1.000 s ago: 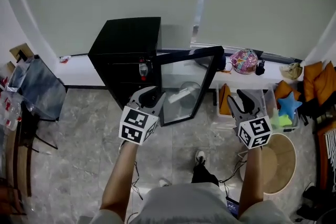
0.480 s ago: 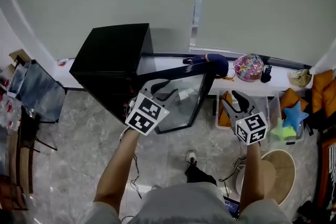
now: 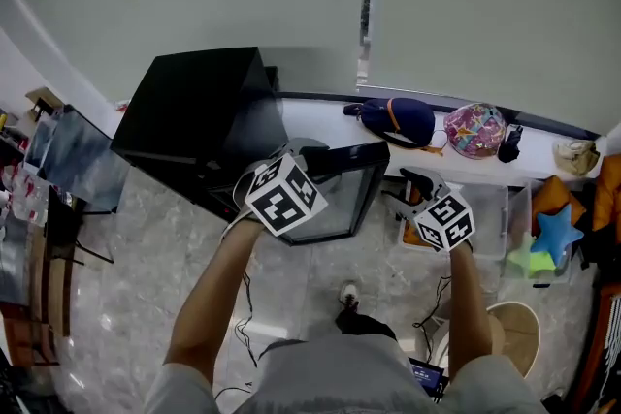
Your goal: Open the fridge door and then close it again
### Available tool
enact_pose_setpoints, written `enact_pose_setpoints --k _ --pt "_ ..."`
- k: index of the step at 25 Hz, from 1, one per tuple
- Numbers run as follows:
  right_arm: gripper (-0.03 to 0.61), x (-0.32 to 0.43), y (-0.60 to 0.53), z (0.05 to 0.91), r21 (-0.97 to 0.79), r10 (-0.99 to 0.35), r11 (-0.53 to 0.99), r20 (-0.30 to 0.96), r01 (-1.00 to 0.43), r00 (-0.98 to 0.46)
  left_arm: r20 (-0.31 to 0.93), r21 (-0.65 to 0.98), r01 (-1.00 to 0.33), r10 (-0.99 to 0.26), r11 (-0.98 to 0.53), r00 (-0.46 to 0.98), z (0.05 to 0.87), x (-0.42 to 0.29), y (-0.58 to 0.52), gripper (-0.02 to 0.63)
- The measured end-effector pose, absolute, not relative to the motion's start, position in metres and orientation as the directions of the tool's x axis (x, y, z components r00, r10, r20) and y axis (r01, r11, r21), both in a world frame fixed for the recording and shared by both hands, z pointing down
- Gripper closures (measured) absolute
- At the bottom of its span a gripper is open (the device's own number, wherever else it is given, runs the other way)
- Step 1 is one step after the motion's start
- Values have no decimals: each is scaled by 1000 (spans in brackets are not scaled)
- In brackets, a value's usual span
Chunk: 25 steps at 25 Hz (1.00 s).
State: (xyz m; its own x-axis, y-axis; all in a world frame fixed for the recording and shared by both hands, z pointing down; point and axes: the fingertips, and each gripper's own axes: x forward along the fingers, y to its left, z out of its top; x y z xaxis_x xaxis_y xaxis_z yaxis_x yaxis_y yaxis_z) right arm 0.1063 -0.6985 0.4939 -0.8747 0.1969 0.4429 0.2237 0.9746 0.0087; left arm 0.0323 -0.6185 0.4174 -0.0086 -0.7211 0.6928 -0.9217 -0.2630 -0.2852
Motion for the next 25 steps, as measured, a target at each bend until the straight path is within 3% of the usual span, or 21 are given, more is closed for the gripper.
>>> enact_pose_setpoints --k 7,15,17,19,25 --pt "274 80 -704 529 -45 358 922 472 384 -806 764 -217 -929 -644 -301 30 433 29 -641 374" --pt "268 55 -702 557 -45 467 854 503 518 -727 813 -211 -921 -582 -328 21 448 28 -641 373" --pt "291 55 -697 564 -53 497 833 509 550 -703 812 -212 -919 -583 -332 23 448 28 -641 373" --pt "360 54 -694 564 -66 514 828 487 557 -706 812 -214 -916 -584 -338 26 447 29 -639 374" --pt "379 59 -690 564 -63 503 842 453 536 -736 807 -227 -905 -590 -359 32 448 33 -634 379"
